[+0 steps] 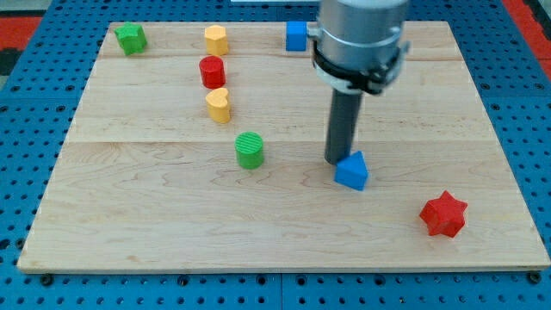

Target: Place the green circle above the triangle

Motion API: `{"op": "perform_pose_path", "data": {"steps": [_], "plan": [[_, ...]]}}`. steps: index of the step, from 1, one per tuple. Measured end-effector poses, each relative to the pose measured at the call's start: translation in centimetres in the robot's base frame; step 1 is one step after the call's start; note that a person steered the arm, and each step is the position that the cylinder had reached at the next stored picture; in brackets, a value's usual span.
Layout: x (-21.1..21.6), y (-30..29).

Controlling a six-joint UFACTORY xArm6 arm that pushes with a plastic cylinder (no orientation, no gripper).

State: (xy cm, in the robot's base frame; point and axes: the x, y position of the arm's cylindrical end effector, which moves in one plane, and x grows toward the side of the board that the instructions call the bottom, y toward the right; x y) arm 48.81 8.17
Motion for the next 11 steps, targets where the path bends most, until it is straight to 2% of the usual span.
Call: {"op": "perform_pose_path", "data": {"steps": [1, 2, 3, 4, 5, 6, 7, 8, 9, 10, 11], "plan": [[2.4, 0.2], [3.9, 4.0], [3.9, 1.6], [3.9, -8.9], [1.7, -19.9], [-1.3, -19.1], [-2.5, -10.6], [-3.2, -10.8], [-3.9, -6.7], [-2.8, 0.7], [-1.7, 4.0]]}}
